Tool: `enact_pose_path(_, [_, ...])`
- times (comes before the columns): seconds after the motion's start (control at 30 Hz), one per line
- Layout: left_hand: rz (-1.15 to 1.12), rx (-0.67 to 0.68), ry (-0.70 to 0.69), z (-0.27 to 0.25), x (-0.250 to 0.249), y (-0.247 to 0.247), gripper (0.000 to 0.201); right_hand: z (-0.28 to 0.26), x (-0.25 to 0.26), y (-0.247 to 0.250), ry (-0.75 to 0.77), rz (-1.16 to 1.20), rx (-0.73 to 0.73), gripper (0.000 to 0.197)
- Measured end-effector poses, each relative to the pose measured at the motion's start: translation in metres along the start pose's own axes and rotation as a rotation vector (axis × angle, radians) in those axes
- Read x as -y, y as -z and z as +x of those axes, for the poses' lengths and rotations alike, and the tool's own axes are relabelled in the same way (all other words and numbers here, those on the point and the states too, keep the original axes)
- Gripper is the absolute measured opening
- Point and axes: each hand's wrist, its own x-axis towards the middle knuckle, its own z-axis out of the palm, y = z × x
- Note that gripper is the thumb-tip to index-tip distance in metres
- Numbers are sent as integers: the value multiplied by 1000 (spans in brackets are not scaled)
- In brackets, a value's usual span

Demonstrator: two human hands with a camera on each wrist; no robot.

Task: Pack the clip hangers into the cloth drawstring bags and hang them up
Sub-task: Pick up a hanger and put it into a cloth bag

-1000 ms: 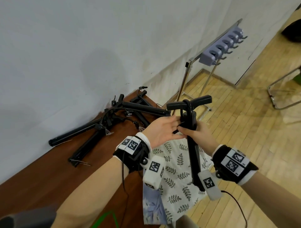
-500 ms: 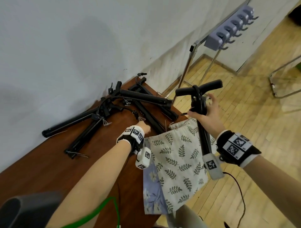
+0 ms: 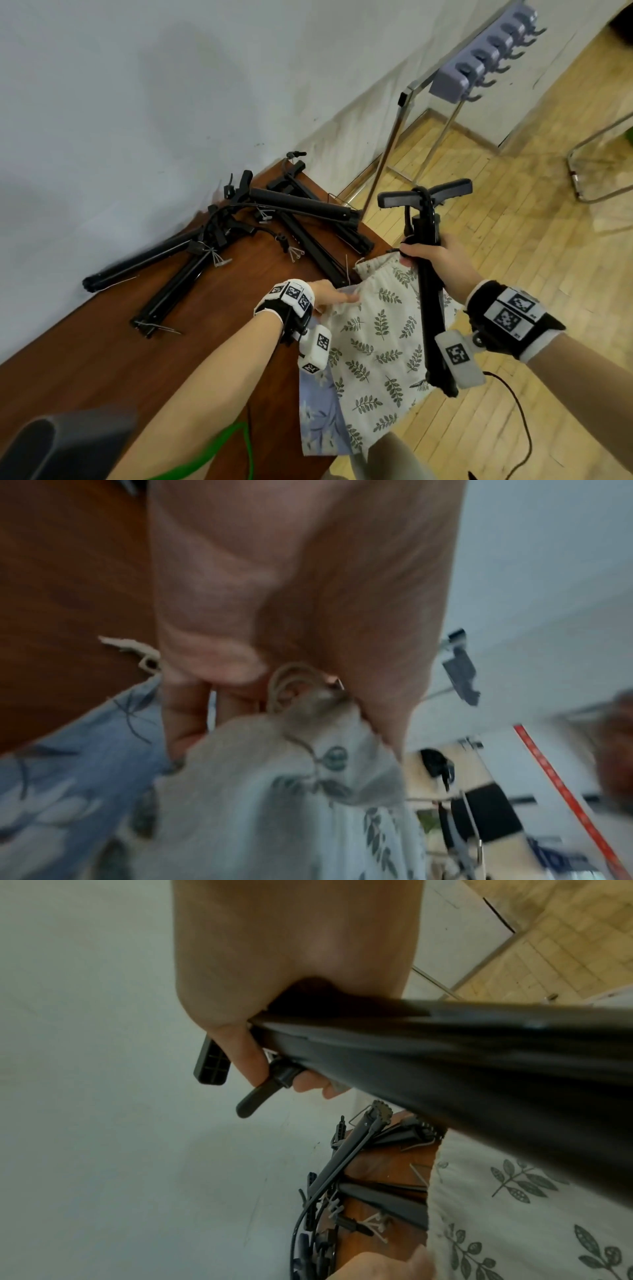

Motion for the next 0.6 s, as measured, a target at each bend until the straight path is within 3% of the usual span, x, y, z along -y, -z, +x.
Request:
enact_pose_path(0.1, [187, -24, -118, -31, -10, -7, 43, -3, 4, -3, -58, 68, 43, 22])
enact_pose_path(0.27, [46, -37, -305, -97, -38, 0, 27, -26, 14, -11, -26, -59, 372, 15])
enact_pose_path(0.37, [-41, -170, -451, -156, -61, 13, 10, -43, 24, -13, 86, -120, 375, 32])
enact_pose_path(0.43, [-46, -229, -520, -192, -72, 24, 6, -56, 36, -14, 210, -52, 334, 30])
enact_pose_path(0.53, [114, -231, -558, -234, -82, 41, 34, -72, 55, -16, 322, 138, 353, 20])
enact_pose_path(0.6, [247, -233, -522, -259, -86, 48, 49, -81, 67, -20, 375, 155, 438, 27])
